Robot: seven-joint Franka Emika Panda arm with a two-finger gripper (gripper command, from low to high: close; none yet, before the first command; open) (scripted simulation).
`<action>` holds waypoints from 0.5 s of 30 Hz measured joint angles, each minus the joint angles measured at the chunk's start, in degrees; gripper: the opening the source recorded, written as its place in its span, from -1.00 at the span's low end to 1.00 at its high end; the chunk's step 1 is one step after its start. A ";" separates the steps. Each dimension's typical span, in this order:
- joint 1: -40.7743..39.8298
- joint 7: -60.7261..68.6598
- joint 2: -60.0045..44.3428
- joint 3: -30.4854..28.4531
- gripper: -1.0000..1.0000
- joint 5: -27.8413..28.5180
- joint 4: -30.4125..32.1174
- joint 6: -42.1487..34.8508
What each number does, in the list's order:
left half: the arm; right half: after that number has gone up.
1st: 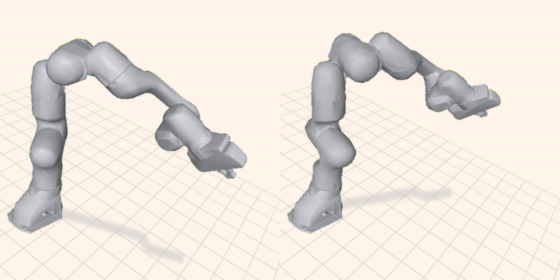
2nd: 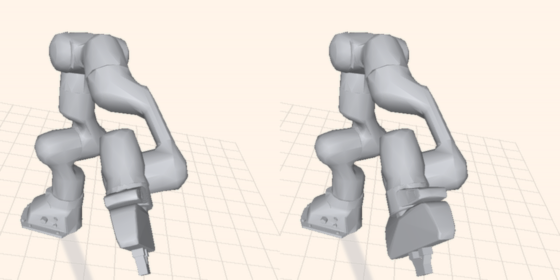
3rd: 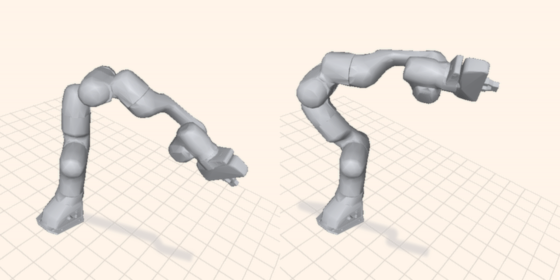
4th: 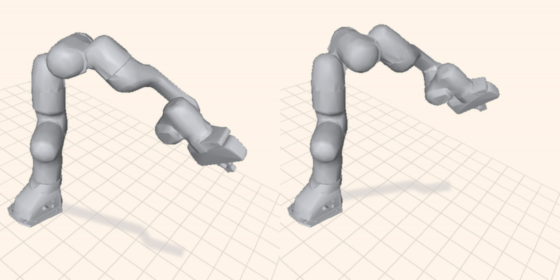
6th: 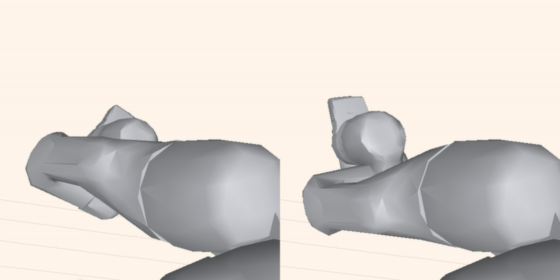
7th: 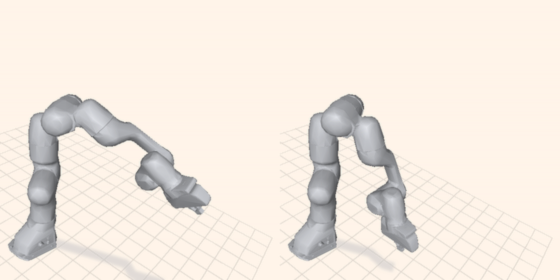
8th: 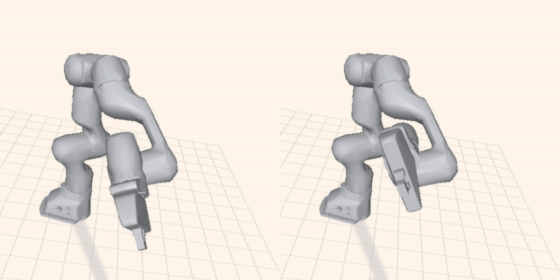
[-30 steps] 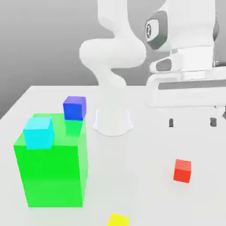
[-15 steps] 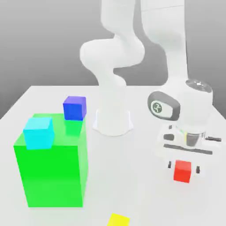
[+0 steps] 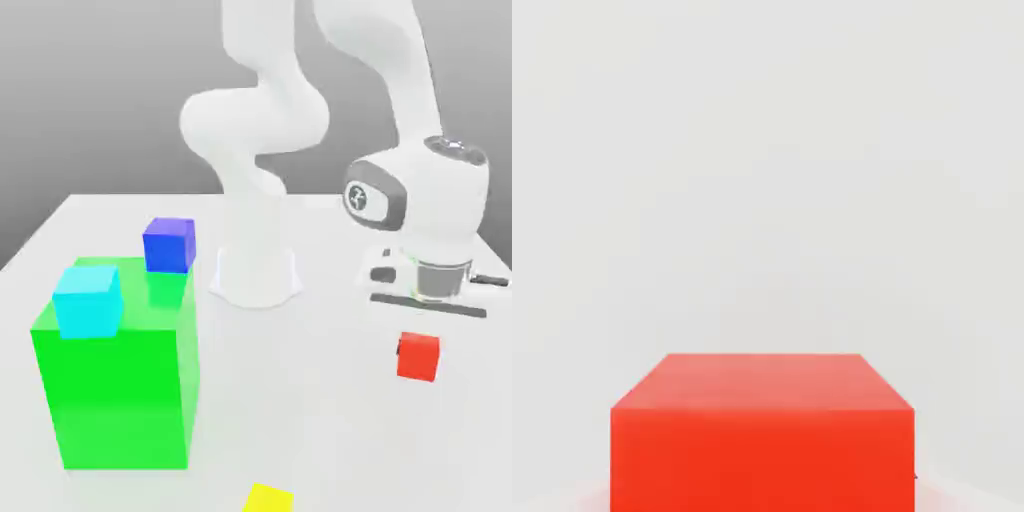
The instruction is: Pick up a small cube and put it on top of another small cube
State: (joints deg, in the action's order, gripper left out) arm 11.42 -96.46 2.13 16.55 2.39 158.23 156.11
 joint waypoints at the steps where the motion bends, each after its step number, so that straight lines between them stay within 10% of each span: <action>1: -1.14 1.31 2.11 -0.97 -1.00 -0.48 -0.19 -2.27; 15: -16.38 13.82 31.06 -17.76 -1.00 1.04 -3.25 -34.41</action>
State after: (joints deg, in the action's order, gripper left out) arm -4.96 -82.65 33.19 -1.21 3.43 154.98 121.69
